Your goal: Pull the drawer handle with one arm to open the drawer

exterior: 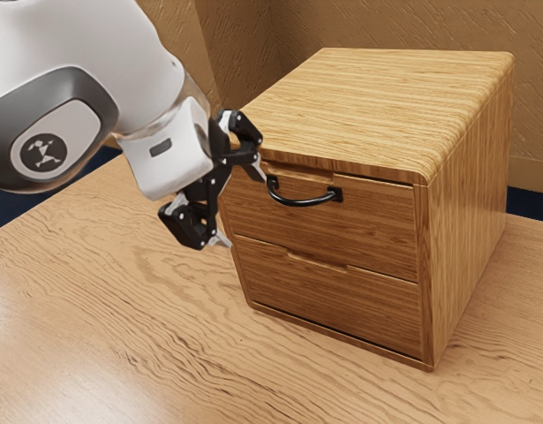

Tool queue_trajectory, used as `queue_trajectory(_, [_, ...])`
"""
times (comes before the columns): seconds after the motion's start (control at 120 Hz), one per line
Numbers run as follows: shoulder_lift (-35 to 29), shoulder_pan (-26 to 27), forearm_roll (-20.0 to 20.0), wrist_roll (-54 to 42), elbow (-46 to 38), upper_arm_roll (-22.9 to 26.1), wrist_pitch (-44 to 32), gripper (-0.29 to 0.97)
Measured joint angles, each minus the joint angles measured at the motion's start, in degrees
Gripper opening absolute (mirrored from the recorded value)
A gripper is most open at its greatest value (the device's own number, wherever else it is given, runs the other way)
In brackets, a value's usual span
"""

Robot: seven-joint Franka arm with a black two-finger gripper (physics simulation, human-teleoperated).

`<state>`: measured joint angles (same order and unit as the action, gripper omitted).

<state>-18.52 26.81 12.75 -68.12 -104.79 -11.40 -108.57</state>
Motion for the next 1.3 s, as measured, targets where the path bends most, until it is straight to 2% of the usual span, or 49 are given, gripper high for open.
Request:
queue_trajectory(0.158, [-0.1, 1.7, -0.2, 0.3, 0.2, 0.1, -0.1, 0.68])
queue_trajectory(0.775, [3.9, 1.3, 0.0, 2.3, 0.8, -0.1, -2.8, 0.68])
queue_trajectory(1.125, [7.6, -0.8, 0.2, 2.9, 0.6, -1.3, -5.0, 0.69])
queue_trajectory(1.3, [7.8, -0.6, 1.3, 3.0, 0.1, -1.5, -5.4, 0.71])
